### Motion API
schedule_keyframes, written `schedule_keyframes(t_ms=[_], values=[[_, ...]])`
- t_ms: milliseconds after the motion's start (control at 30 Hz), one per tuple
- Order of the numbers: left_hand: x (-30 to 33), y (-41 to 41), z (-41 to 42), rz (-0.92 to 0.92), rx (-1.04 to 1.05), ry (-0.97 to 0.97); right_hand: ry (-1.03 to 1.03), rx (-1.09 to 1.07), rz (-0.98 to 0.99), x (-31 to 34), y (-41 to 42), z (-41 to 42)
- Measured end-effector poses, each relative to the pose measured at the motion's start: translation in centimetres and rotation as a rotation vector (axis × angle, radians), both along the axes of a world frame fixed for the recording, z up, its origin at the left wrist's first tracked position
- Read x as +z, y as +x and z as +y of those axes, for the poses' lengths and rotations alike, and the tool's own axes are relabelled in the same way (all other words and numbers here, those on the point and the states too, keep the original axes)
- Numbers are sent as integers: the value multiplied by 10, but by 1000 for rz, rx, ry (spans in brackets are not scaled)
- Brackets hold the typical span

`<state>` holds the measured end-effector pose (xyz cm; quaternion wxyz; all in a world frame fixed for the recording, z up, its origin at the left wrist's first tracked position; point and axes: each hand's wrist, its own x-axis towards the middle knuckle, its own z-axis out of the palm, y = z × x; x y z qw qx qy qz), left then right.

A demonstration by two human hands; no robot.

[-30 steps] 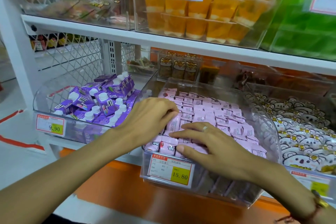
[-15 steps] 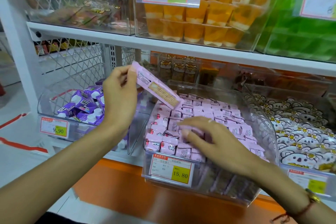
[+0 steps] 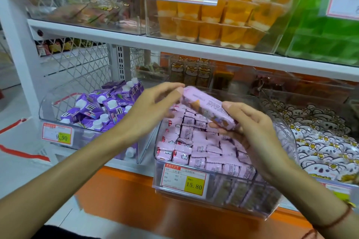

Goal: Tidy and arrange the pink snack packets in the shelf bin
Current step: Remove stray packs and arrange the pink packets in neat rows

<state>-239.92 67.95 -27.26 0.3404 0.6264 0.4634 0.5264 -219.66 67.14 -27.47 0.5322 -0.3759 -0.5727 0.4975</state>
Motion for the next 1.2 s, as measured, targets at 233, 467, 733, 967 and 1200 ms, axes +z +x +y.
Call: schedule_keyframes(t_ms=[233,467,733,967,1200], values=[[-7,-1,2,72,-54,78,-213,137,109,3,4,2],[-6,-1,2,154,58,9,-78,-69,129,0,4,4],[-6,13,-11,604,34,377,234,-102,-53,1,-4,2],[-6,9,-5,350,-43,312,203,-132,-233,-12,-3,19],[-14,3,2,524,-50,292,466,21,-1111,-34,0,17]])
